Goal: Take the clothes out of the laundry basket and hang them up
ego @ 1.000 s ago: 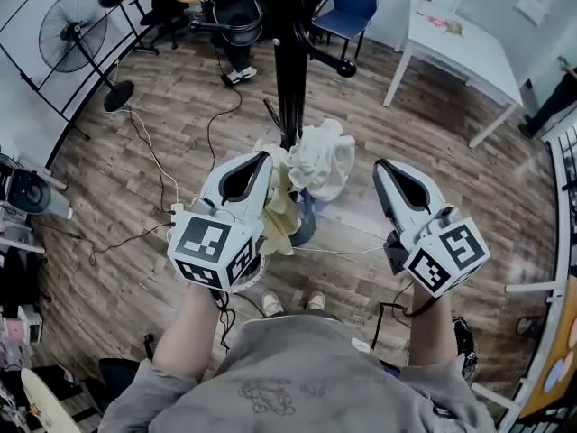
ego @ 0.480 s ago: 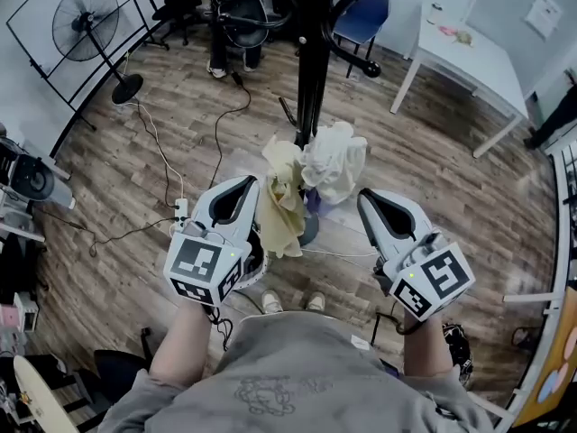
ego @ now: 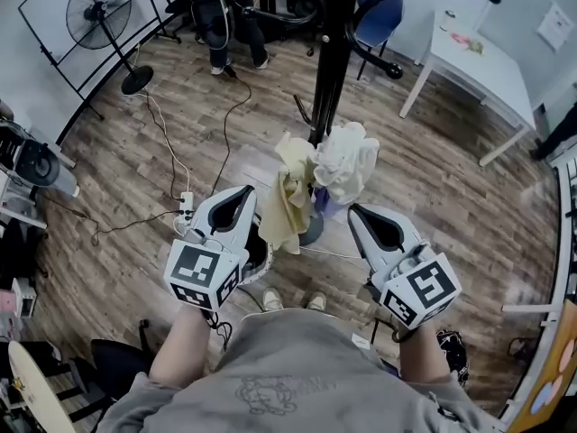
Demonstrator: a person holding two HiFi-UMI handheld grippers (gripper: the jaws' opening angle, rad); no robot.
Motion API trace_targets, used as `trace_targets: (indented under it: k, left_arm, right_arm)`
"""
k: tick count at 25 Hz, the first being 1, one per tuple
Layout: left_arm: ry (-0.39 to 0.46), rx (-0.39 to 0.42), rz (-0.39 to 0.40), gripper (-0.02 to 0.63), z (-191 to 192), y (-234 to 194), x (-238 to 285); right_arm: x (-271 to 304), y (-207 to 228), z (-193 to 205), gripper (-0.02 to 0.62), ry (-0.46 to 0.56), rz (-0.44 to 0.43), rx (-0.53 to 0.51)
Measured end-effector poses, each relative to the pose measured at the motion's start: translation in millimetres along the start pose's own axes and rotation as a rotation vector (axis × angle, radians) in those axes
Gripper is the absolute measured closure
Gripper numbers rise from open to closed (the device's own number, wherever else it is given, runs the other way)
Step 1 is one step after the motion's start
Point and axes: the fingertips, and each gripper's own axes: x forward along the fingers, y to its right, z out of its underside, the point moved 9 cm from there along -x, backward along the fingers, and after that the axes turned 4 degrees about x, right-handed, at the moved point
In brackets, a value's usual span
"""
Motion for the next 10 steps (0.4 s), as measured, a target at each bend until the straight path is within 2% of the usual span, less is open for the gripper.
trace_targets:
  k: [10]
  left_arm:
    - [0.008,0.001,0.000,0.606,-2.8,-3.5,1.3]
  right_arm:
    - [4.9,3.9,-0.7,0.569,0.000,0.001,-0.001]
